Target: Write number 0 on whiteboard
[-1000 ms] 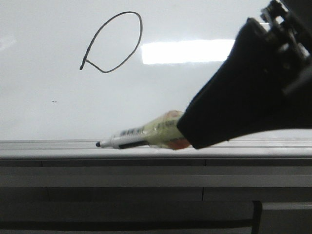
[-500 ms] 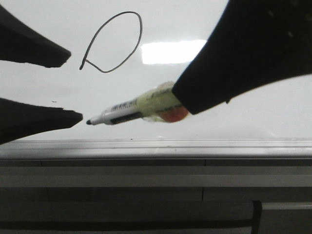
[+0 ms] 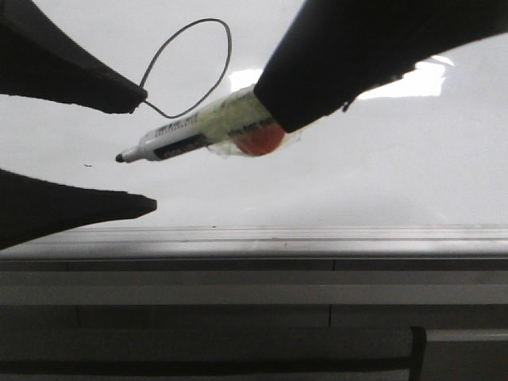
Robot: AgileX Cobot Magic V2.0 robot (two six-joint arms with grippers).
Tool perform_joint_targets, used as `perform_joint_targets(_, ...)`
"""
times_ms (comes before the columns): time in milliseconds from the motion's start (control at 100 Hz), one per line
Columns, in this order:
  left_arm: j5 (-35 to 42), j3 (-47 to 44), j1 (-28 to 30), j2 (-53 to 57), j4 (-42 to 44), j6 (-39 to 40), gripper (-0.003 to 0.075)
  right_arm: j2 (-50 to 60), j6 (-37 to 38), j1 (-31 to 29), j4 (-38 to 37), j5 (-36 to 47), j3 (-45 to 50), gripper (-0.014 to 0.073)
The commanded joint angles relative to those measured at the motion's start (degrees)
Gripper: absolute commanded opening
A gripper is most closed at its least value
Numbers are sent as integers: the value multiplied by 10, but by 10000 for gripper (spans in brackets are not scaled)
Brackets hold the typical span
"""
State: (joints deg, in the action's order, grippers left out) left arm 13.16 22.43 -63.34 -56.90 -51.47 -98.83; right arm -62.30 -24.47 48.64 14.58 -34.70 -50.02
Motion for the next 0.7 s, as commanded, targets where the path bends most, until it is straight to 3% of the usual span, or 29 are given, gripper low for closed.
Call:
perform_joint_targets(0, 17, 21, -1, 3, 26, 1, 385, -5, -1, 1, 10, 29, -21, -69)
perform_joint_targets(550, 16, 21, -1, 3, 42, 1, 383, -41, -8, 30, 11, 39, -50, -69)
perform_joint_targets(690, 16, 21, -1, 3, 42, 1, 331, -51, -8, 30, 7, 34, -50, -69)
